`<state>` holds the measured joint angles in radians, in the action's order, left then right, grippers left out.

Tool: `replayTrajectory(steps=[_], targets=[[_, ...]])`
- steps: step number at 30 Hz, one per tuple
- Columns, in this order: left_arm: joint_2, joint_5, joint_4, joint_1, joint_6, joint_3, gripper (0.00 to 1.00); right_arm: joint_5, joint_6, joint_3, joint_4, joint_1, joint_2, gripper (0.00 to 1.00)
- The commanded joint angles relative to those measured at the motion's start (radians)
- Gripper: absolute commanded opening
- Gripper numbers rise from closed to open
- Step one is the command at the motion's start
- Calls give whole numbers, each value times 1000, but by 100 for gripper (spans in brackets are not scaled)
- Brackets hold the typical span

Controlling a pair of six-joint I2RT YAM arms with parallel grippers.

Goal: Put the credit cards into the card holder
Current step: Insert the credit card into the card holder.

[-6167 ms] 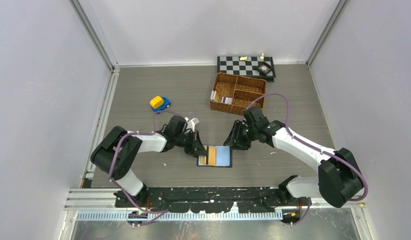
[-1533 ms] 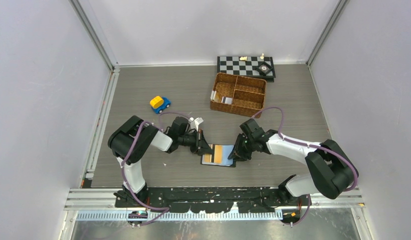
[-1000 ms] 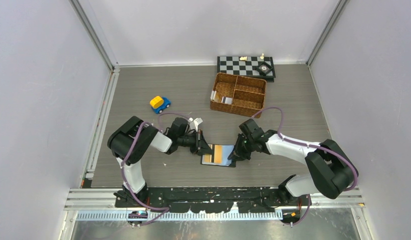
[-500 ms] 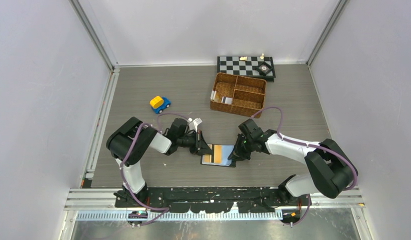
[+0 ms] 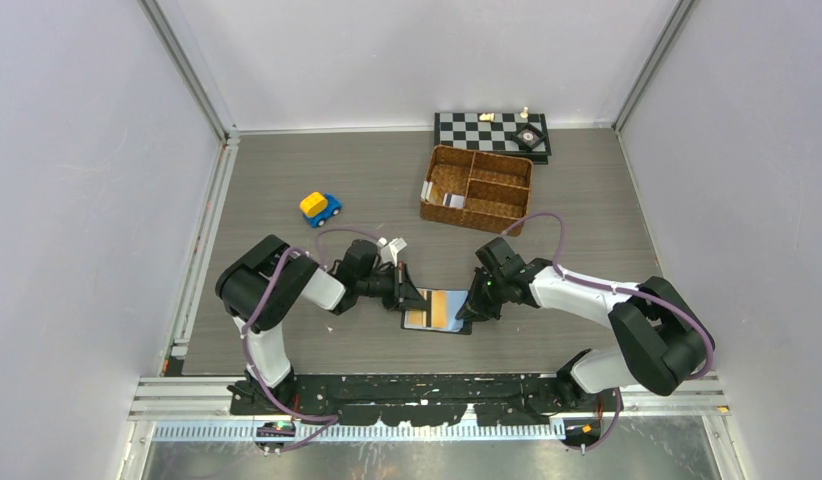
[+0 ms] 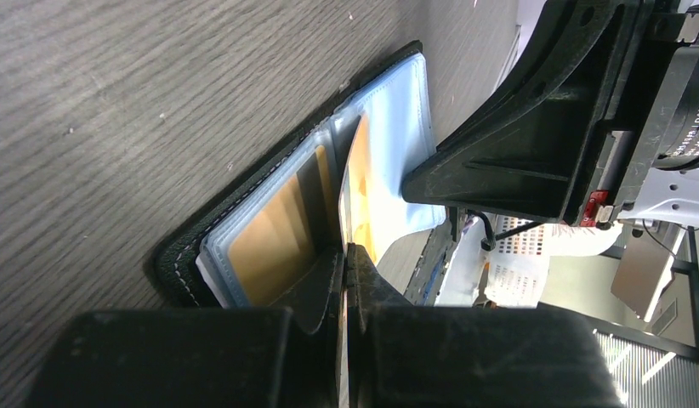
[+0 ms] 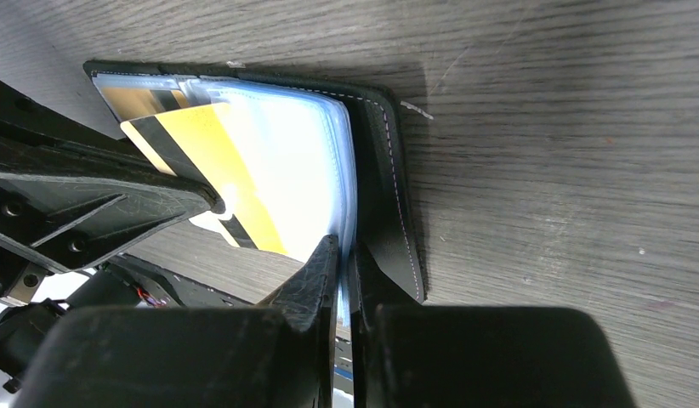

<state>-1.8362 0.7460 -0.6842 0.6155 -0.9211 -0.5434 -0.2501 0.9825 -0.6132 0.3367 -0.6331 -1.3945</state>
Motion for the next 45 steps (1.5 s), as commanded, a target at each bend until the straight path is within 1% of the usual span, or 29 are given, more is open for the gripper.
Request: replayTrajectory(steps=[1,4,9,14,16,19,24,27,31,33,40,43,45], targets=[[-21,-77,6,24,18,20,0,25,3,-22,14,-12,-5,2],[-24,-85,24,29,19,12,0,29,4,-24,15,-14,-2,3],[-4,-115,123,30,54,-20,0,52,1,-35,51,-13,19,12],[1,-132,157,29,60,-28,0,79,-10,-55,89,-13,45,22],[-5,-133,165,29,61,-34,0,83,-10,-59,95,-14,51,22],[-9,-134,179,29,62,-42,0,86,-11,-59,97,-14,58,20],[-2,-152,240,42,79,-70,0,75,-12,-53,88,-13,54,8],[10,-176,313,64,104,-104,0,68,-12,-51,79,-13,48,2],[39,-218,407,84,139,-142,2,78,-16,-52,92,-14,51,0],[61,-243,455,86,154,-153,5,90,-19,-53,105,-14,56,1],[169,-296,614,86,213,-196,29,112,-26,-55,133,-13,65,1],[208,-297,634,86,221,-205,36,109,-26,-57,131,-14,63,0],[221,-296,635,87,223,-204,40,108,-26,-57,128,-14,60,1]])
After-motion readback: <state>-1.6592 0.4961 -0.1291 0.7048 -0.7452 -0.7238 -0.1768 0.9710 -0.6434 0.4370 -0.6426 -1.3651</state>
